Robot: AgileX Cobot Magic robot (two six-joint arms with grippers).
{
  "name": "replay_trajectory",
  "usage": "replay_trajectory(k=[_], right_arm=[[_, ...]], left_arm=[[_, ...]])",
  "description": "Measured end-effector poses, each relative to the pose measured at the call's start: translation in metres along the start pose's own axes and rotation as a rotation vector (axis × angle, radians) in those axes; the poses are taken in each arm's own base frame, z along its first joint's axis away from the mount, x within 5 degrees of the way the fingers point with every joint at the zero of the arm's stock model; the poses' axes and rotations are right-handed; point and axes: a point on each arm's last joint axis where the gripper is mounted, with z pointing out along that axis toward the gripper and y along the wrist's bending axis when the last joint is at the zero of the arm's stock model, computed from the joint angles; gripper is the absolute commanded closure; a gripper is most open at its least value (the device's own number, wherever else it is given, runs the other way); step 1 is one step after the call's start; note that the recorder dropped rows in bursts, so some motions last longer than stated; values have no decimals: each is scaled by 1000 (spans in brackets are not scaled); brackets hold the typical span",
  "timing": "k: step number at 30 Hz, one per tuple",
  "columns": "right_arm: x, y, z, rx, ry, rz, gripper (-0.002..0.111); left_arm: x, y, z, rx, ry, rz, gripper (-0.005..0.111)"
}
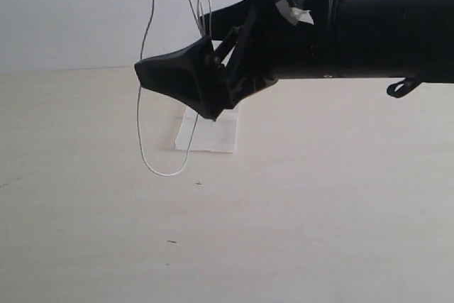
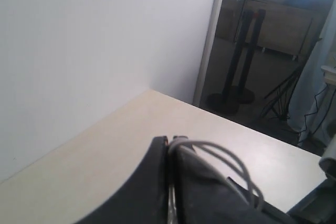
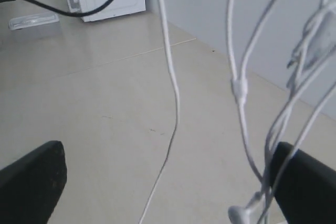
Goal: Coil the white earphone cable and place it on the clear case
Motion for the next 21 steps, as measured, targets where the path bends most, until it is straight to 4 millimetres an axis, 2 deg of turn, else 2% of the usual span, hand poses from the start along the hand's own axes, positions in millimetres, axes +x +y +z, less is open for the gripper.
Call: replay_trajectory(k=[11,21], right_arm=[[-1,-11,16,-3,9,8,3],[-1,-12,18,-3,11,-6,3]], left_arm=[[3,-4,12,-65,-18,55,107],[-2,-5,12,-90,-35,83,107]])
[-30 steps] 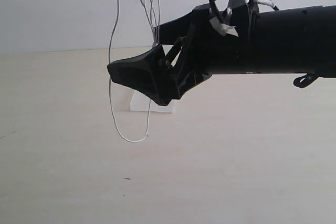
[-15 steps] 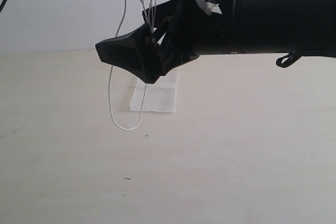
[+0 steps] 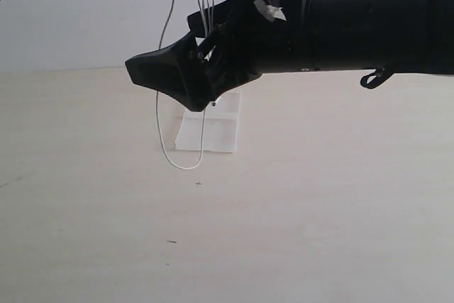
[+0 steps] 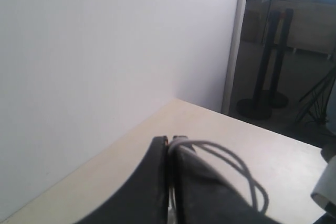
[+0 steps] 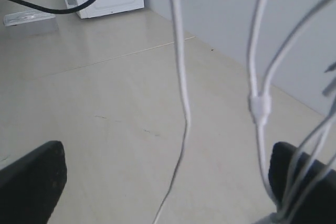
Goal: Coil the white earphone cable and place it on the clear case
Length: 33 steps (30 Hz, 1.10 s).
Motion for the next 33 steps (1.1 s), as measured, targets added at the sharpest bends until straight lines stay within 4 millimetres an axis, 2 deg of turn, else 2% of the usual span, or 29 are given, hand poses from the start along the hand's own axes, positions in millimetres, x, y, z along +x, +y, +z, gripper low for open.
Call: replay_trajectory(k=[6,14,33], right_arm=[[0,-2,0,18,5,0,5],[1,-2,0,22,7,0,35],[1,-2,0,24,8,0,36]], left_arm=[[0,2,0,-19,3,7,107],[1,4,0,-46,7,10,107],[0,2,0,-22,-4,-10,107]])
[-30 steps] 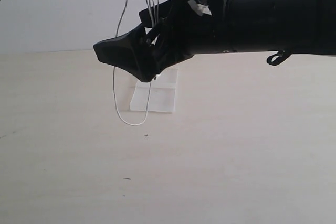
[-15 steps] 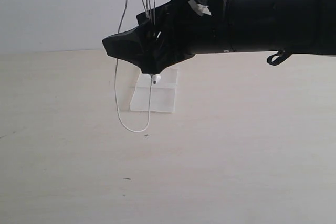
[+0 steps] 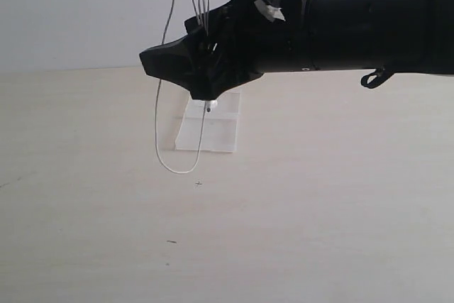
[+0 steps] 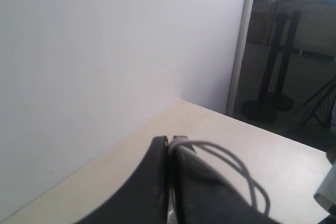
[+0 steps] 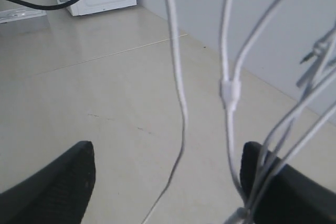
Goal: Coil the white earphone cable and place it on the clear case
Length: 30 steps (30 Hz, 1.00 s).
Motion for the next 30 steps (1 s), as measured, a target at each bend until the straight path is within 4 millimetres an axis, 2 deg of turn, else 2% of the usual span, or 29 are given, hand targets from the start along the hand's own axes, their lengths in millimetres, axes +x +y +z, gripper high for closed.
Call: replay_trajectory(k=[10,19,26,30], right_arm=[[-10,-4,2,25,-21,17,38],[-7,-8,5,40,-7,91,57],[-7,-9,7,41,-6,107,57],[-7,-8,7,28,-10,110,51]], left_arm=[[-1,-1,0,9,-10,-19,107],[-2,-2,0,19,-13,-24,107],[-2,-2,0,20,-13,-24,107],[-2,-2,0,23,-14,-26,107]])
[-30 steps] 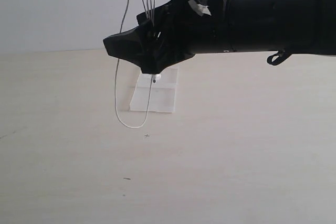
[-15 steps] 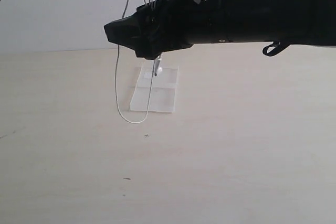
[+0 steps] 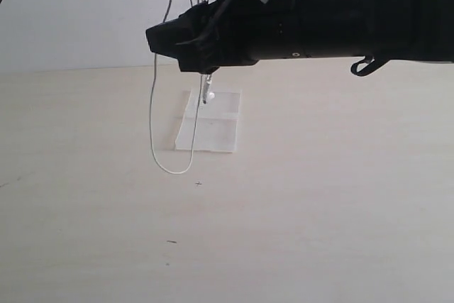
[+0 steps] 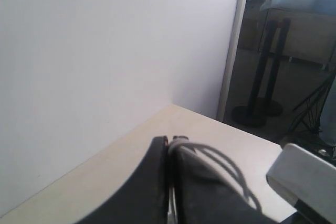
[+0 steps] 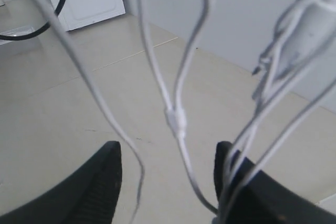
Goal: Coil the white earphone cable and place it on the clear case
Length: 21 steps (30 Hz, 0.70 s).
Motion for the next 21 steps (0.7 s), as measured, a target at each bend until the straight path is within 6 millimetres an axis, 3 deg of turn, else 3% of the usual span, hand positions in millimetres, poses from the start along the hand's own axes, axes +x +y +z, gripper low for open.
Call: replay_trajectory(k=[13,18,21], right_arm=[[0,2,0,-26,-5,0,51],[0,2,0,-26,-5,2,63],[0,2,0,-27,-5,7,88]], left_arm=[[-1,-6,0,67,-7,-4,107],[-1,-9,0,91,-8,-4,107],[-1,-9,0,100,-9,-4,107]])
